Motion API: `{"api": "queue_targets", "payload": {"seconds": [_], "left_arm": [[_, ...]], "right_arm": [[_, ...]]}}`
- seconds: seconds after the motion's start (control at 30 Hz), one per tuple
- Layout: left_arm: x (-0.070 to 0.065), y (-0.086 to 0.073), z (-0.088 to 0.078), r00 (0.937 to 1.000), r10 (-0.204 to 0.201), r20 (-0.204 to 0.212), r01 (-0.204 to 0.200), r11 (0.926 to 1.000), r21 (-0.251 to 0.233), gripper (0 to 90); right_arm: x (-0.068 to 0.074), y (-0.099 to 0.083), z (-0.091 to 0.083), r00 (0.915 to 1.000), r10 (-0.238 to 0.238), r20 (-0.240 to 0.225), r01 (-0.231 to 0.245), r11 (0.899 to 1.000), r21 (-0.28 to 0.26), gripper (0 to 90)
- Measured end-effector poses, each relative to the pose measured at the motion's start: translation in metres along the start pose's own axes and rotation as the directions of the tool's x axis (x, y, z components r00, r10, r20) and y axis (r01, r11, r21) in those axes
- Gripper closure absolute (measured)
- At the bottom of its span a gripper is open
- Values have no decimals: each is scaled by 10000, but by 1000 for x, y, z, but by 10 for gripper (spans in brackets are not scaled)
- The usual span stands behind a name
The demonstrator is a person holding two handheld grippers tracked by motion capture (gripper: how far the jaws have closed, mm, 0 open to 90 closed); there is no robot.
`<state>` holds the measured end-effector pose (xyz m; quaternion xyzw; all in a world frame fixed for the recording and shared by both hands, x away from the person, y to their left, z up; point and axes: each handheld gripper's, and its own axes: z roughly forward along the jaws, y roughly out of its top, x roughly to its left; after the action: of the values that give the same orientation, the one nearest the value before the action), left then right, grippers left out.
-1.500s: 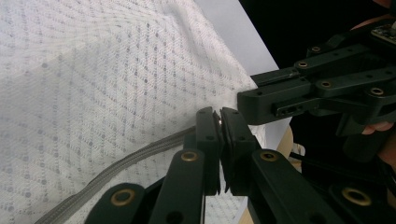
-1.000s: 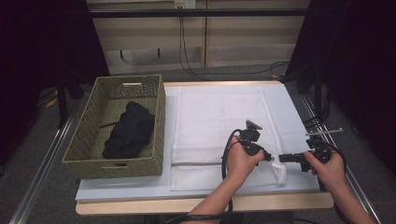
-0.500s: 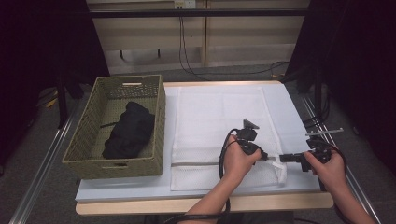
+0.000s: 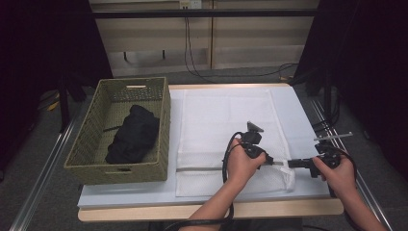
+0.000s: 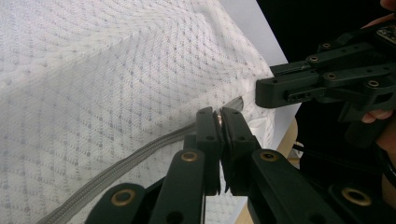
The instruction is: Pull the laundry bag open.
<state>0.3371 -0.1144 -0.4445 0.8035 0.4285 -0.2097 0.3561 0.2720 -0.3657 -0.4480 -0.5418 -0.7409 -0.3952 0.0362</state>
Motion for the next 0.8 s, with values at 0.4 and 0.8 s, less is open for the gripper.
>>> {"api": "queue_targets", "payload": {"seconds": [0.4, 0.8], "left_arm": [[5, -2, -2, 9997, 230, -15, -230, 9996, 145, 870], [11, -3, -8, 10000, 26, -22, -25, 9998, 191, 870]], "right_arm": [[-1, -1, 0, 10000, 78, -25, -77, 9999, 77, 885], [0, -1, 0, 10000, -6, 47, 6, 9999, 142, 885]]}}
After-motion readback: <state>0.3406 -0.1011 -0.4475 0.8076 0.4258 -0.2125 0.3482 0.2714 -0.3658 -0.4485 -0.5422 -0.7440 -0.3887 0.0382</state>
